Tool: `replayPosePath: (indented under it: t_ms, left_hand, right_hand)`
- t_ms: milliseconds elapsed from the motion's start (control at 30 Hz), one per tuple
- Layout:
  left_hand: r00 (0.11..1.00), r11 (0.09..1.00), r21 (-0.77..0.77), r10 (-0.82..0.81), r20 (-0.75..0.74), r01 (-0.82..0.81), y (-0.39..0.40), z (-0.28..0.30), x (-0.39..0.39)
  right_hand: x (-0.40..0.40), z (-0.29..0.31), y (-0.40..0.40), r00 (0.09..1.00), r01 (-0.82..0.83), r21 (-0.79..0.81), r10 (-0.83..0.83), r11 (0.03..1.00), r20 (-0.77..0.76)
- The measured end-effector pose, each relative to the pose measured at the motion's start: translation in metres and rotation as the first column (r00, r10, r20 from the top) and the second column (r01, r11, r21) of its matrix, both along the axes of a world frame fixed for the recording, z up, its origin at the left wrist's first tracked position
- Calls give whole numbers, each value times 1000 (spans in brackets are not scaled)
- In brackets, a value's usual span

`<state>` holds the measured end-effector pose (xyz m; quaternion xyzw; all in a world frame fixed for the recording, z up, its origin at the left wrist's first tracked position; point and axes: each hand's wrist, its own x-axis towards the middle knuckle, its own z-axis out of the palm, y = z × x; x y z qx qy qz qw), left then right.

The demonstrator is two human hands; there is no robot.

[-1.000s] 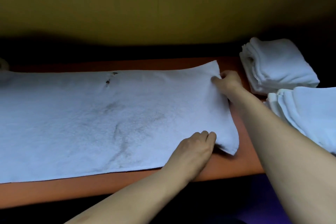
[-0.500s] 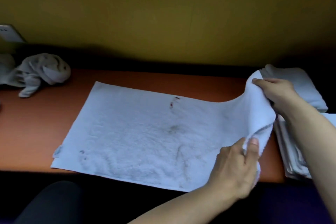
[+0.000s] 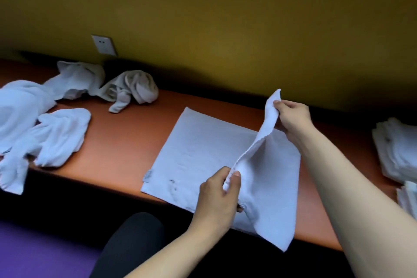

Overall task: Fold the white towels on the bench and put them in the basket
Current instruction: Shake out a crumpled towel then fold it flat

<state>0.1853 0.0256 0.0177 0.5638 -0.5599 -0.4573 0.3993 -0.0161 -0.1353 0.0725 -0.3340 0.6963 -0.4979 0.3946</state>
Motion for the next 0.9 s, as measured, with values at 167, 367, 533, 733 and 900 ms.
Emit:
replayPosePath:
  t_ms: [167,367,533,733,900]
  left_hand:
    - [993,993,35,115,37,-116,-12,-4,64]
    - [967,971,3,236,101,-237,-32,-24,132]
    - [944,960,59,257,206,-275,-44,-53,171]
    - [893,929,206,206,401,-307,-64,-93,196]
    - [820,940,147,184,541,-308,-59,-97,191]
  right_hand:
    - [80,-5,-27,997,-79,20,79,997,18]
    - [152,-19,-57,987,-157,54,156,986,27]
    - [191,-41,-68,976,-209,91,214,974,-42]
    - [184,-73,-42,953,-279,107,289,954,-88]
    - [122,-106,59,939,-156,192,206,969,-275]
